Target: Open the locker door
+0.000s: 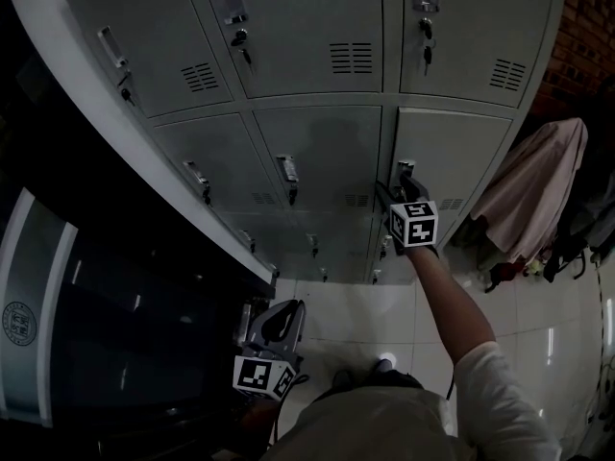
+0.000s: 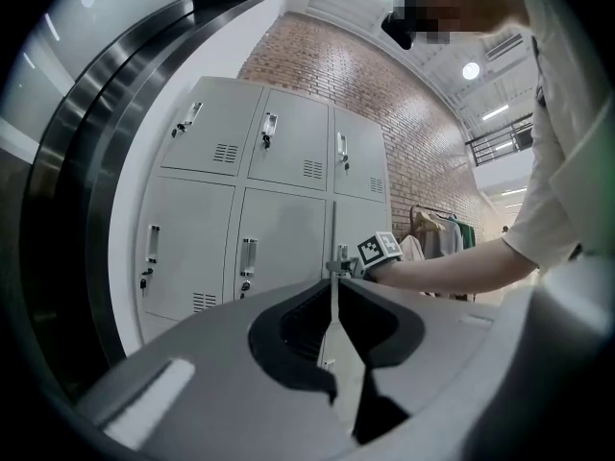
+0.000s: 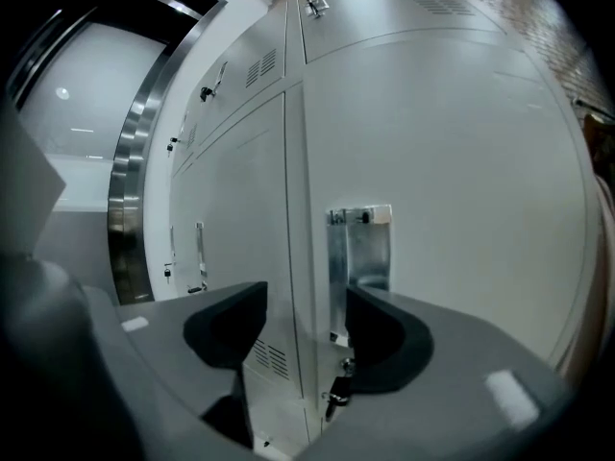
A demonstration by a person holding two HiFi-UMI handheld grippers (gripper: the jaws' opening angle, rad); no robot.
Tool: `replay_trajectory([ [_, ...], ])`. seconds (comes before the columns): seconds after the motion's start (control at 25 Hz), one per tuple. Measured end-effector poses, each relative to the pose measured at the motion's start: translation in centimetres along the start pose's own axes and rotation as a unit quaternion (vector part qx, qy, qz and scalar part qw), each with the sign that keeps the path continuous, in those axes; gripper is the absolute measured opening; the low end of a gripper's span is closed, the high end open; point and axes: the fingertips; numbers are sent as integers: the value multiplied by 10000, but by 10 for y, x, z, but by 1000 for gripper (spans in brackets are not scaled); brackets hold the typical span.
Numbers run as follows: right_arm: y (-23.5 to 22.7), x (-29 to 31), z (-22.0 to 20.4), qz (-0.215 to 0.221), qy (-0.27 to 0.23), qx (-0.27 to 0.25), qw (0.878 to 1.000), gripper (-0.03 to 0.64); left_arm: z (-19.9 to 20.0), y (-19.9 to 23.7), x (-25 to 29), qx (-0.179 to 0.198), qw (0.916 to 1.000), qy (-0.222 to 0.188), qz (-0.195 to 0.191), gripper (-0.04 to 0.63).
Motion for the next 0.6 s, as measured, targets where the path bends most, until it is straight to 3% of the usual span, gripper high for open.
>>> replay_trajectory([
  [0.2,8,-32,-6,-190,-106,-3,9998,222,1,-6,4,-70,9999,3,-94,181],
  [0.4,6,-79,-15,-519,-289,-75,9982,110,0,-15,8,-115,9997,14,-194,180],
  [0.6,7,-119,-25,-626,-412,-127,9971,120,-1,-25,19,-93,9993,38,-351,180],
])
Point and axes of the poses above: the fingertips, and each gripper's own axes: x forward along the fingers, y to its left, z out of its top, and after that the axes turned 8 degrees about y, right-handed
